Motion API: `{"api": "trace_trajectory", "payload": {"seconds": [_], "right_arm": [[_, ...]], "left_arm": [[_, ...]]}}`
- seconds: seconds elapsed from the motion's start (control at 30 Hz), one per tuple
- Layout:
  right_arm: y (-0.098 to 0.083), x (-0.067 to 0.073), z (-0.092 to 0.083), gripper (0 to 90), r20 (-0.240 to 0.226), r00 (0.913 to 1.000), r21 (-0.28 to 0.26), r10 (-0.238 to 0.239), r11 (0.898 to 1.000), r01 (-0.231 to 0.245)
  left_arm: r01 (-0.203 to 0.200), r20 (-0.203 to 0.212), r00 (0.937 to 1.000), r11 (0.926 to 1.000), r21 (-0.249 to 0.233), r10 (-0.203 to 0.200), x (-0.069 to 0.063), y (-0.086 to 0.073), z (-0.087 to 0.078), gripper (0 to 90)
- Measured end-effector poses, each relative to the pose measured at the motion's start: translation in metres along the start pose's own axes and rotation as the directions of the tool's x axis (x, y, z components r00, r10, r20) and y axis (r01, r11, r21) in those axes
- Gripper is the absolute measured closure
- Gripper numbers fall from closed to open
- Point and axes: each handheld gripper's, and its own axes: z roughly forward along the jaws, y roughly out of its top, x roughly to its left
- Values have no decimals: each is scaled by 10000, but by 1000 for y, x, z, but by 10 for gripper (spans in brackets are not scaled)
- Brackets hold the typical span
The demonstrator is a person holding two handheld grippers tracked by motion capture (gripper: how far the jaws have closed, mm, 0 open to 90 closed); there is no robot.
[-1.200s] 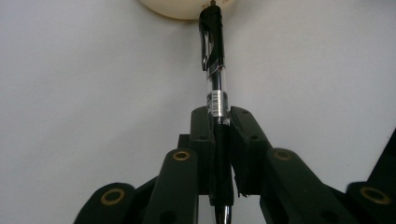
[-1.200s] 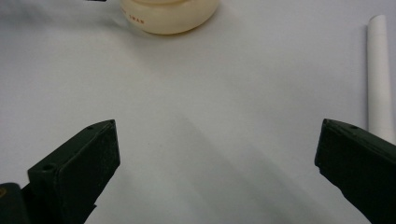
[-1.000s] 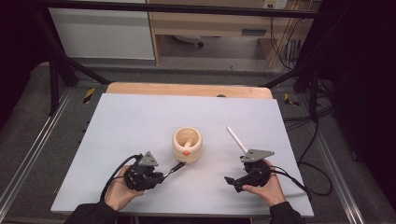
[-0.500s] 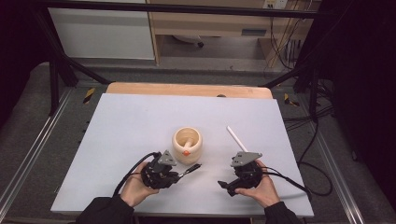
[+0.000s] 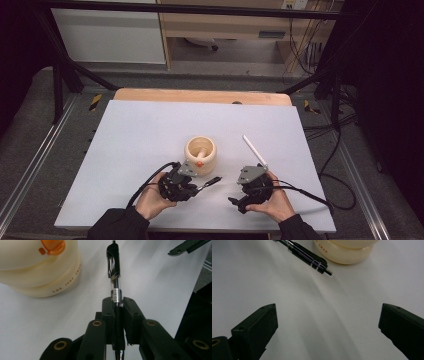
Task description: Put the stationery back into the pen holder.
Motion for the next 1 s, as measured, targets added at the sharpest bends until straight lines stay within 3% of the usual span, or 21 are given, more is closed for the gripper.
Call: {"api": "trace_trajectory", "payload": {"seconds": [0.17, 0.47, 0.77, 1.0], "right_arm": [[10, 5, 2, 37, 20, 9980, 136, -634, 9979, 634], [20, 11, 5, 55, 29, 9840, 427, -1780, 9832, 1777], [27, 15, 6, 93, -43, 9615, 460, -2747, 9605, 2746], [32, 20, 6, 156, -100, 9309, 363, -3652, 9302, 3654]], "left_arm": [[-70, 60, 10000, 9999, 76, 70, -2, 5, 1, 796], [-258, 147, 9996, 9994, 232, 254, -5, 14, 3, 796], [-399, 240, 9989, 9987, 304, 392, -7, 23, 3, 796], [-551, 281, 9981, 9978, 380, 541, -11, 30, 3, 796]]}}
